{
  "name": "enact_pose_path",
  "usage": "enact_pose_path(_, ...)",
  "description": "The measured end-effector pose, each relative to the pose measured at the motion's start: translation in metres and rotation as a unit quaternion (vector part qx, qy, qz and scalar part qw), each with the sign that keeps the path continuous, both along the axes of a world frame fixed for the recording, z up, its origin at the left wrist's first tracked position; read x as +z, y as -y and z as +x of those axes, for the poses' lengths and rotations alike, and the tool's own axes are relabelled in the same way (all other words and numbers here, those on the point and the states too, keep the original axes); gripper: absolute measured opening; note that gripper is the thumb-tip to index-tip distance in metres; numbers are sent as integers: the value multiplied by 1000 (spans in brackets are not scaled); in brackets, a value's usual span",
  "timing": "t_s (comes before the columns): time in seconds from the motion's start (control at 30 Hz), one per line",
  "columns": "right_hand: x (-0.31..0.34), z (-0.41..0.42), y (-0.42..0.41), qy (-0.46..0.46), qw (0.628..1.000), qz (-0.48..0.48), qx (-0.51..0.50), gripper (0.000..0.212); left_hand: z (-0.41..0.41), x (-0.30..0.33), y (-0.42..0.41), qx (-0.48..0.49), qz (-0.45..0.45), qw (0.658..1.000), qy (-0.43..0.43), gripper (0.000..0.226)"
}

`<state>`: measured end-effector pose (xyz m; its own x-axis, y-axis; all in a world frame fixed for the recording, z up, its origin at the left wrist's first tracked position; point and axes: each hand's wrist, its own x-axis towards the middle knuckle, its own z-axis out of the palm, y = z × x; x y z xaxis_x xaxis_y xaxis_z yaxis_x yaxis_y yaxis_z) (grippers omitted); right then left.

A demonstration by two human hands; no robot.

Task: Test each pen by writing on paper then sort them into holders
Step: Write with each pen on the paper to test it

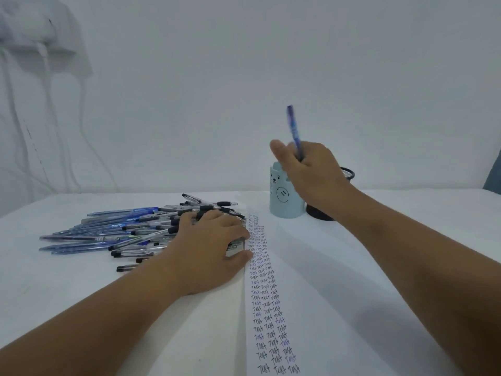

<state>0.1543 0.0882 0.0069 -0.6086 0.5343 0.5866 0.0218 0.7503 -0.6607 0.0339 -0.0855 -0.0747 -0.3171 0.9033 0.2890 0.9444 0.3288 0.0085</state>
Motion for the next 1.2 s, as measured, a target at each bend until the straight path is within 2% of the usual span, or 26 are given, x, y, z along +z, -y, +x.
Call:
enact_pose_path(0.13, -5, 20, -8, 95, 991, 97, 4, 28, 5, 1, 1, 1, 16, 1000, 4, 77)
enact_pose_path(0.27, -30, 50, -31, 195, 970, 147, -8, 33, 14, -1, 0, -25, 3, 1000, 4, 78)
enact_pose_path(0.43, -52, 87, -53, 223, 963, 131, -79, 31, 23, 0, -5, -43, -27, 999, 2, 77)
enact_pose_path(0.6, -57, 103, -61, 292, 947, 112, -79, 31, 28, 0, -12, -40, -50, 998, 12, 81)
enact_pose_path(0.8, -63, 109, -70, 304, 944, 119, -49, 8, 33, -4, -11, -7, -16, 999, -27, 84)
enact_pose_path(0.87, -59, 112, -77, 298, 941, 140, -81, 7, 33, -6, -11, -2, -2, 999, -32, 83)
enact_pose_path(0.97, -49, 119, -93, 299, 933, 133, -149, 7, 32, -8, -13, -8, 19, 998, -55, 93)
enact_pose_path(1.07, -48, 127, -108, 338, 912, 108, -204, 14, 31, -9, -12, -11, 29, 999, -40, 93)
enact_pose_path(1.13, -51, 130, -115, 386, 884, 122, -235, 14, 29, -9, -11, -17, 31, 999, -24, 95)
enact_pose_path(1.2, -53, 132, -118, 432, 854, 131, -258, 22, 26, -9, -10, -16, 28, 999, -2, 88)
